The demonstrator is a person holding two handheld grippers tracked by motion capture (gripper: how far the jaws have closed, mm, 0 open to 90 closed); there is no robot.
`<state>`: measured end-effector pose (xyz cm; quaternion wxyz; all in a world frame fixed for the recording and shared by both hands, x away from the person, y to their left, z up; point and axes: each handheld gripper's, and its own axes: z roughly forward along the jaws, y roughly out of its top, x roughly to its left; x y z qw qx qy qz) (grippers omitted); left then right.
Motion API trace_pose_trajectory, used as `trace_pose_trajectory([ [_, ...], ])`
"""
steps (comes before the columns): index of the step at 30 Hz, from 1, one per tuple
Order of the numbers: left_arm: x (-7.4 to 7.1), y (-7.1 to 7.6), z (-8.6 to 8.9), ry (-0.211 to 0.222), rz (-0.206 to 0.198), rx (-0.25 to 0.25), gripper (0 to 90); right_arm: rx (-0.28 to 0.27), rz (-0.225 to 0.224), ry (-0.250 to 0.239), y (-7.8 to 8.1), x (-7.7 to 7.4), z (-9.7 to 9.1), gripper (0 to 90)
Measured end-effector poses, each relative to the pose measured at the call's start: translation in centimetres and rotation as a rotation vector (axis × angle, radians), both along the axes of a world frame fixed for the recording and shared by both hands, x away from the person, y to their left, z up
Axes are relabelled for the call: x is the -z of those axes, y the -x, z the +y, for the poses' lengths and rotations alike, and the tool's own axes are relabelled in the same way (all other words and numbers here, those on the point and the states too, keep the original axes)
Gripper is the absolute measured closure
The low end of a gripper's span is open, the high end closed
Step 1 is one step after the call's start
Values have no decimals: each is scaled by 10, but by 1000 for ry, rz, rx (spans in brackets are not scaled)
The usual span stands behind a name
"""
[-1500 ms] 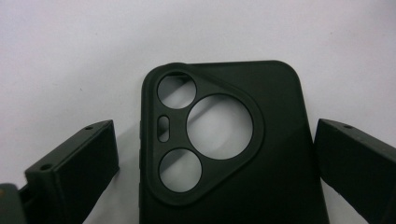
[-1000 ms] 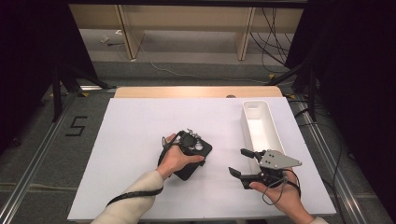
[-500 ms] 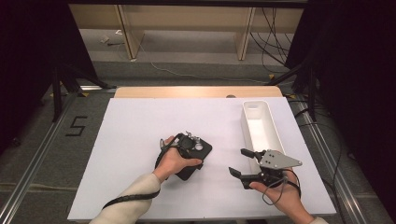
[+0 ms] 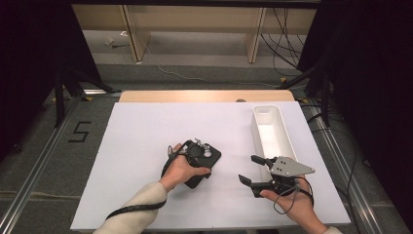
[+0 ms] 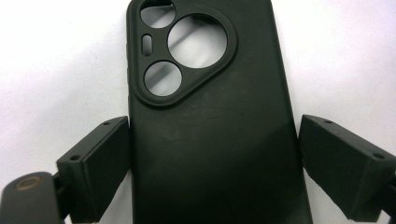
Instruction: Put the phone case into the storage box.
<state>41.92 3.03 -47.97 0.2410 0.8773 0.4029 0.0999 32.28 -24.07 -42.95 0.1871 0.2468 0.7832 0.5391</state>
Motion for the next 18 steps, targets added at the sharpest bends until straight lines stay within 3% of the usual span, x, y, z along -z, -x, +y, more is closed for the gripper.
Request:
trace_pose_trajectory([
  [18,-2,-3,-2,-16,38,-16,113,-2,3,1,0,0,0,241],
])
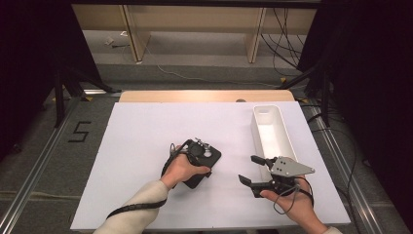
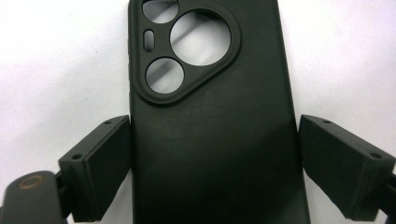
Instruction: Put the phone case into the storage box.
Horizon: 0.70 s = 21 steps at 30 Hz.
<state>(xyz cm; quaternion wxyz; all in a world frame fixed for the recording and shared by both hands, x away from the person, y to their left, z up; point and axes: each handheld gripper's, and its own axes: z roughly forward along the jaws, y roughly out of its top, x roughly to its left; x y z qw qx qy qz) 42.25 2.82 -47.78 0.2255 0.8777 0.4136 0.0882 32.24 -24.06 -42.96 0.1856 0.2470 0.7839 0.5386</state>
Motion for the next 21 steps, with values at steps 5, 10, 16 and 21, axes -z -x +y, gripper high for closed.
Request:
trace_pose_trajectory([
  [5,0,-1,-1,-2,13,-8,117,0,0,0,0,0,0,241],
  [10,-3,-5,-4,-24,49,-9,119,-1,2,2,0,0,1,241],
  [16,-5,-9,-6,-53,78,3,120,-1,2,0,0,0,0,241],
  [21,-5,-10,-8,-67,87,0,123,0,2,1,0,0,0,241],
])
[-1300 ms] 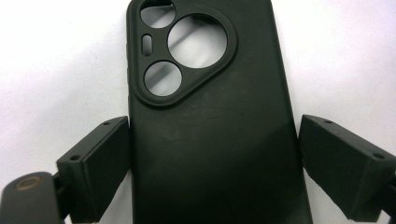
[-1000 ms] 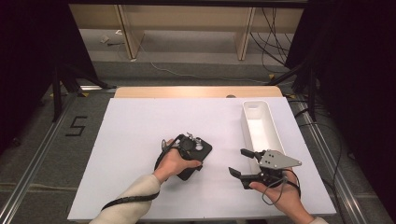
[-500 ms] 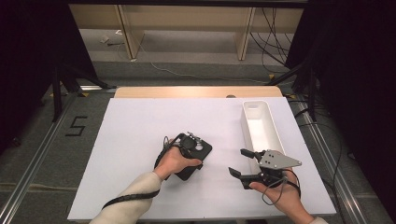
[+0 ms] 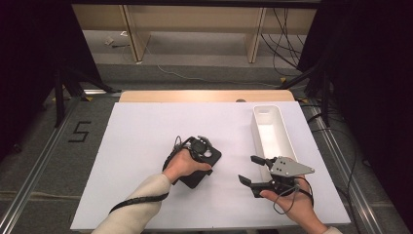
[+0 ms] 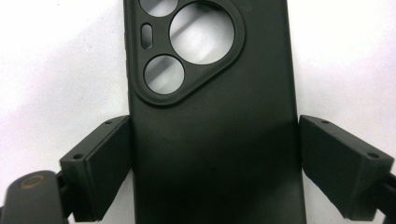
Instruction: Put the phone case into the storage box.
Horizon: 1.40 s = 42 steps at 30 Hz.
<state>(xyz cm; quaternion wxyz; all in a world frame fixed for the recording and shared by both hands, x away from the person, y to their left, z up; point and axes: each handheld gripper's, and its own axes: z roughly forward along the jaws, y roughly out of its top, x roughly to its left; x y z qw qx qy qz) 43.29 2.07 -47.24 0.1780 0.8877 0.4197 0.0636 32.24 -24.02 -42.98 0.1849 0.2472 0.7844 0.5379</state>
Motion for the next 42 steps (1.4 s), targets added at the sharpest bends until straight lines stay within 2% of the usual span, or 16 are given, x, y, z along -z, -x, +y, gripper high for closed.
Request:
trace_pose_trajectory([
  [13,0,2,1,6,-19,-9,142,1,-1,1,0,0,0,241],
  [21,2,5,4,40,-48,-26,149,1,0,1,0,0,0,241],
  [28,2,6,6,50,-59,-31,154,3,-1,-1,0,0,0,241],
  [36,3,9,12,112,-79,-58,156,2,0,2,-1,1,0,241],
  [39,3,11,16,143,-112,-69,155,4,2,1,-1,1,1,241],
  [40,3,11,16,143,-112,-69,155,5,2,1,-1,1,1,241],
  [42,1,14,19,172,-162,-76,155,7,1,1,-1,1,1,241],
])
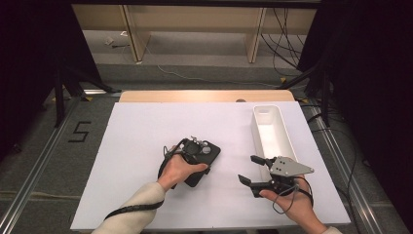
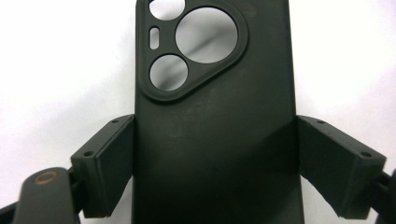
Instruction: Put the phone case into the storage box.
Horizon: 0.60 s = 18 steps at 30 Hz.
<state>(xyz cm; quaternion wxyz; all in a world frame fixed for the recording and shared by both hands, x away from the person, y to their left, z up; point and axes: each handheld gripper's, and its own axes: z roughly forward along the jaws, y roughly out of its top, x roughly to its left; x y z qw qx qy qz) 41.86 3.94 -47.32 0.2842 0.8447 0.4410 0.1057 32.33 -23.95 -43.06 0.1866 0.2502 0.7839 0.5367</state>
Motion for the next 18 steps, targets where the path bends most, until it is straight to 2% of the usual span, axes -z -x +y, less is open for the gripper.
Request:
trace_pose_trajectory([
  [5,-8,6,4,47,-84,-4,154,6,-4,-1,-1,-1,0,241],
  [6,-8,6,4,47,-84,-4,154,10,-5,-1,-1,-1,0,241],
  [8,-13,11,6,83,-122,-8,153,14,-4,-4,-2,-2,1,241],
  [13,-22,21,12,113,-183,-17,153,28,-13,-19,-7,-4,4,241],
  [18,-25,32,15,134,-237,-18,153,37,-24,-31,-13,-12,9,245],
])
